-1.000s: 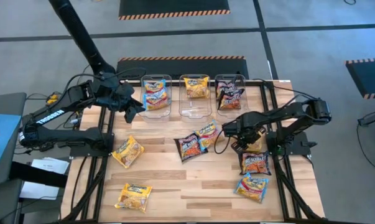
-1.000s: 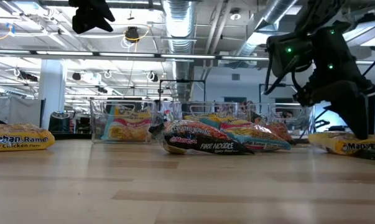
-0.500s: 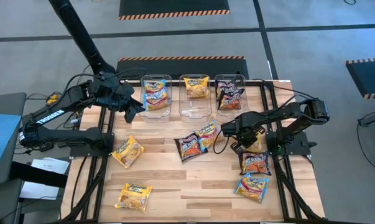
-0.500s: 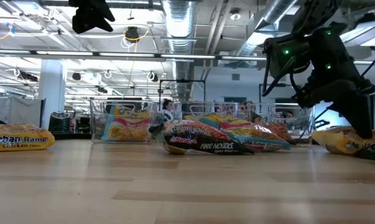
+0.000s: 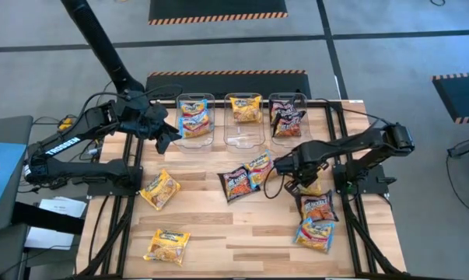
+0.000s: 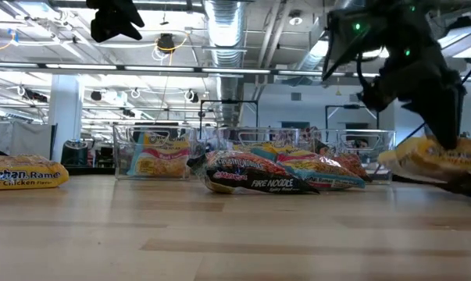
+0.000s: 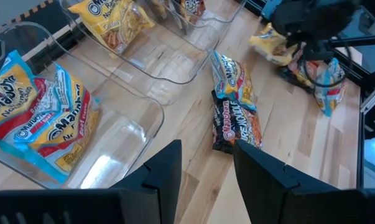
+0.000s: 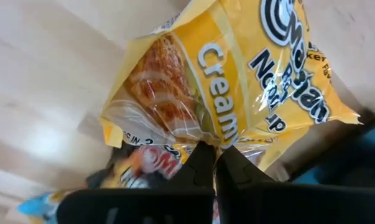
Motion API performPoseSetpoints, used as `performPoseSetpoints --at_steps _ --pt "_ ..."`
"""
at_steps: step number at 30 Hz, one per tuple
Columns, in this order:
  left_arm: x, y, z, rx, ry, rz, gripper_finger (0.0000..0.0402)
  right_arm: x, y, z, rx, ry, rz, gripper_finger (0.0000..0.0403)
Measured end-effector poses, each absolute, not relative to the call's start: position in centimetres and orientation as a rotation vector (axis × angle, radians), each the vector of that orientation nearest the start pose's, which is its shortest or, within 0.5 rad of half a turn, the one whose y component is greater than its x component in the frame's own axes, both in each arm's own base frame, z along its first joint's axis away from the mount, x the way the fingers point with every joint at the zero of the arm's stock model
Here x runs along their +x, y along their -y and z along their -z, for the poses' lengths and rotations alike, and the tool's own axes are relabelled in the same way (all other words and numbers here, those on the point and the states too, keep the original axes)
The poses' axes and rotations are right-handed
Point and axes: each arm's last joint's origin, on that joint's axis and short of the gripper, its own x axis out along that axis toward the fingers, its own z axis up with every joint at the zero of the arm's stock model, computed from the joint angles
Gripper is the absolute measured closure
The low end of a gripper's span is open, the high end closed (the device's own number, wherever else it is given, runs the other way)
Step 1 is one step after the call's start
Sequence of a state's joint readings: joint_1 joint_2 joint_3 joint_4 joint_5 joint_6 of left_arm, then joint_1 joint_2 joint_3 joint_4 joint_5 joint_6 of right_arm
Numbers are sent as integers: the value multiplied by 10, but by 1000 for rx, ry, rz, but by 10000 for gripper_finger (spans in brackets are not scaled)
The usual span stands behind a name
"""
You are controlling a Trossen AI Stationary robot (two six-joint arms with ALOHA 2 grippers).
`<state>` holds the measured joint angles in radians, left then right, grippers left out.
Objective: Sort Maruchan noodles
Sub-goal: Put the yellow noodle pack into the middle transparent bin
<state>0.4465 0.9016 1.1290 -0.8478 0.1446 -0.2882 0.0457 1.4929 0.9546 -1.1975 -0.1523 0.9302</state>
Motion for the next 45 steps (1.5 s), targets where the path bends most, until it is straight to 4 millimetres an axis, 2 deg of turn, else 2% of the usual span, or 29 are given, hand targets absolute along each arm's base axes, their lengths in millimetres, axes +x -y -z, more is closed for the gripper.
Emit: performPoseSetpoints --at_steps 5,12,18,25,31,37,45 --pt "146 -65 -368 -459 -552 -378 270 231 -28 -221 736 -1644 685 397" --pt "146 -65 -368 -463 -551 -380 270 245 -45 -260 741 -1540 609 397" --pt "146 -65 -368 -463 -551 -383 270 259 -45 -300 726 -1387 532 397" --pt "145 -67 -368 -446 -548 -443 270 272 -19 -346 604 -1144 518 397" --pt "145 -67 -368 -446 -547 -445 270 284 11 -376 455 -923 491 397" --pt "145 -67 -368 -451 -545 -461 270 296 42 -390 292 -746 476 397" --pt "145 -67 -368 -469 -541 -467 270 301 78 -405 100 -588 530 397"
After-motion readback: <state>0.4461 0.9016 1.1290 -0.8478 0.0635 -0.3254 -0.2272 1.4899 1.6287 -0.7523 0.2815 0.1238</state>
